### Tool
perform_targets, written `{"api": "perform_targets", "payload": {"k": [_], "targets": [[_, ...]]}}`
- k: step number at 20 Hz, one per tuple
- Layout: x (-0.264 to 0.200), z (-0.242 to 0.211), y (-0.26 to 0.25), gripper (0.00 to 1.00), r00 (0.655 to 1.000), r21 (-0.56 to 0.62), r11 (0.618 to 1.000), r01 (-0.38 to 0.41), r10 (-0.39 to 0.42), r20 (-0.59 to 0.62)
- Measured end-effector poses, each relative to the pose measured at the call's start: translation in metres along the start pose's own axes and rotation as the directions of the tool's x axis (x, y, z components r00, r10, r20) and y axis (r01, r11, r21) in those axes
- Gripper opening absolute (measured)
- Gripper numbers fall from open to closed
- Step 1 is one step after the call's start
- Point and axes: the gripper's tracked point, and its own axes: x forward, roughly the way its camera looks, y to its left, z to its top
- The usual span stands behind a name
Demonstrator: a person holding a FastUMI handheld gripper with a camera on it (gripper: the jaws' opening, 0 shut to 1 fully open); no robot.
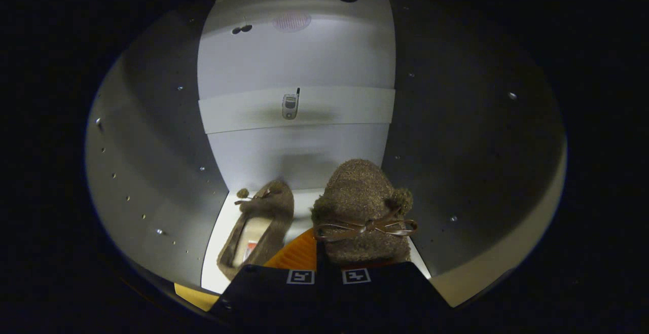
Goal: Open the shoe cabinet door, grab the shoes and put them into the shoe cabinet, then close the shoe cabinet door.
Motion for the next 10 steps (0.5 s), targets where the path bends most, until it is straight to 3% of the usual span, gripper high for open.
{"api": "perform_targets", "payload": {"k": [3,10], "targets": [[0.028,0.007,0.004,0.05,1.0,0.007,1.0,-0.001,0.001,-0.013],[0.082,-0.024,0.002,0.05,0.989,-0.003,1.0,0.008,-0.008,-0.149]]}}
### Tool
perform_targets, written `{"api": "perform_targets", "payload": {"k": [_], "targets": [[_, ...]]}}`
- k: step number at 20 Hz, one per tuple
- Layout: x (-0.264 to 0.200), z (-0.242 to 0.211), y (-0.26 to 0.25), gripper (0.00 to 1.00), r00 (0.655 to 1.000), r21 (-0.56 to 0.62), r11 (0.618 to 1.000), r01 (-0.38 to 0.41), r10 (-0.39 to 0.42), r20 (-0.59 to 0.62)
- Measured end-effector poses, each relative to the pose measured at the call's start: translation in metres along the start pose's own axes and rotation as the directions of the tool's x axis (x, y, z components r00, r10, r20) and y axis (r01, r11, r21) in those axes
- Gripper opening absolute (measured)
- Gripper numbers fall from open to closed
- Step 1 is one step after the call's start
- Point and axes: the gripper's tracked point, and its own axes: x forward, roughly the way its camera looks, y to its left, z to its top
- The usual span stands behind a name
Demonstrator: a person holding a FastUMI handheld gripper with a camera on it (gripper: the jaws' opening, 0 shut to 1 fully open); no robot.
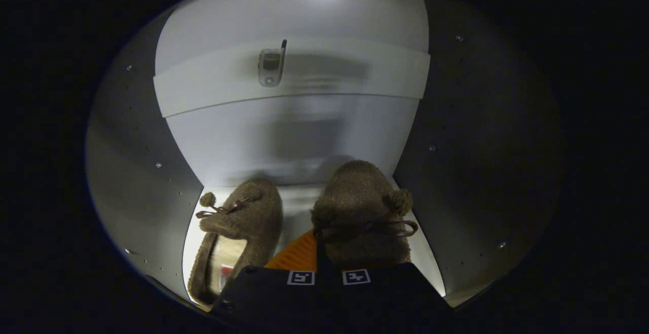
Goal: Open the shoe cabinet door, grab the shoes and put them into the shoe cabinet, then close the shoe cabinet door.
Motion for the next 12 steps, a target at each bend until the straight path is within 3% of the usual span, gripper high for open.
{"api": "perform_targets", "payload": {"k": [7,12], "targets": [[0.023,-0.008,0.004,0.05,0.999,0.0,1.0,0.003,-0.003,-0.04],[0.025,-0.015,0.008,0.16,0.998,0.004,1.0,-0.019,0.019,-0.061]]}}
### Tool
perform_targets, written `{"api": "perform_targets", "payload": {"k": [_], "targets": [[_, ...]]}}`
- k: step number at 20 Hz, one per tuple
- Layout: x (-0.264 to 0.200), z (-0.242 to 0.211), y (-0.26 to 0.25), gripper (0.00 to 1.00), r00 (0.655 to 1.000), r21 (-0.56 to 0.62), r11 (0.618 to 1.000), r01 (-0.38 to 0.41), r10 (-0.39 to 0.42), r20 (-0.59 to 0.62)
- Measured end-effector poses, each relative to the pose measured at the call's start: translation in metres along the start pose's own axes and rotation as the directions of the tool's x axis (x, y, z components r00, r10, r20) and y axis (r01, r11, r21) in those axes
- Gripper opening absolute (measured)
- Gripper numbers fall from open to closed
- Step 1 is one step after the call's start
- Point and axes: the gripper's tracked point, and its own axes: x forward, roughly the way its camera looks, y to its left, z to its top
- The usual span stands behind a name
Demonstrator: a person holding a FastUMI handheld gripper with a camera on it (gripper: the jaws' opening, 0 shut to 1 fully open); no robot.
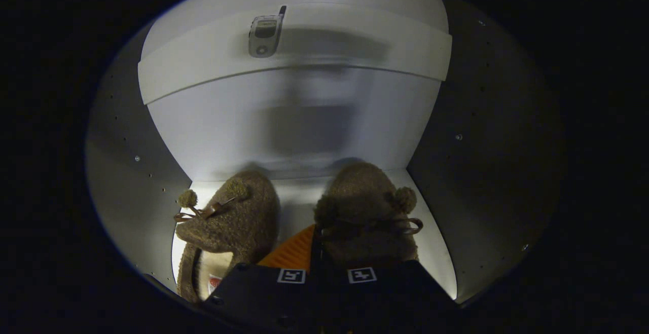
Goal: Open the shoe cabinet door, grab the shoes and put them into the shoe cabinet, then close the shoe cabinet door.
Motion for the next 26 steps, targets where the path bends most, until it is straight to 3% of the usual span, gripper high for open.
{"api": "perform_targets", "payload": {"k": [1,2,4,10,16,26], "targets": [[-0.001,-0.001,0.001,0.24,1.0,0.006,1.0,-0.005,0.005,-0.006],[-0.004,-0.002,0.003,0.39,1.0,0.006,1.0,-0.01,0.01,-0.006],[-0.012,-0.005,0.005,0.56,1.0,0.009,1.0,-0.012,0.012,-0.002],[-0.058,0.007,0.003,0.96,0.994,0.094,0.995,-0.028,0.018,0.11],[-0.127,0.007,0.015,1.0,0.976,0.049,0.998,-0.049,0.038,0.214],[-0.308,-0.046,0.014,0.99,0.909,-0.019,0.993,-0.113,0.111,0.402]]}}
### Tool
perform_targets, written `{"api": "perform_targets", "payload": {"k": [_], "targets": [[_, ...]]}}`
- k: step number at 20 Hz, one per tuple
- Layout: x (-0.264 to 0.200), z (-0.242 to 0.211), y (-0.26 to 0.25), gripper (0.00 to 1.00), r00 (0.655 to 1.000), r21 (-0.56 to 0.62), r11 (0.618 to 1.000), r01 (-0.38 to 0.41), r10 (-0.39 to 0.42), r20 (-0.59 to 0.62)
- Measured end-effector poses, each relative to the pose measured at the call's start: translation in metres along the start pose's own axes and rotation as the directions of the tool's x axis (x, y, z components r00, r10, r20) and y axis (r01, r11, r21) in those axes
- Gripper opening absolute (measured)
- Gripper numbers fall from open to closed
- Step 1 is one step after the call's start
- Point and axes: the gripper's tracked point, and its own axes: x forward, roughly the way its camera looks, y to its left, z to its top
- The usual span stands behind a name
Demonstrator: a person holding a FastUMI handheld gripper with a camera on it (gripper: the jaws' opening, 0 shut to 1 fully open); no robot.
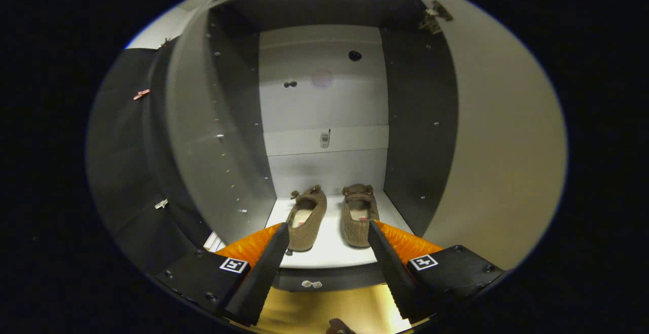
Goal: Open the shoe cabinet door, grab the shoes and put them into the shoe cabinet, then close the shoe cabinet door.
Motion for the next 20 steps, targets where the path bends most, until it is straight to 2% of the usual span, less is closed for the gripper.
{"api": "perform_targets", "payload": {"k": [6,10,13,16,20], "targets": [[-0.106,-0.009,-0.014,0.99,0.996,0.005,1.0,0.004,-0.004,0.094],[-0.174,-0.009,-0.041,0.99,0.992,0.056,0.998,0.025,-0.032,0.124],[-0.216,-0.013,-0.077,0.99,0.988,0.103,0.993,0.057,-0.071,0.139],[-0.261,-0.017,-0.117,0.99,0.978,0.1,0.989,0.106,-0.122,0.17],[-0.298,-0.029,-0.177,0.99,0.964,0.115,0.979,0.166,-0.186,0.19]]}}
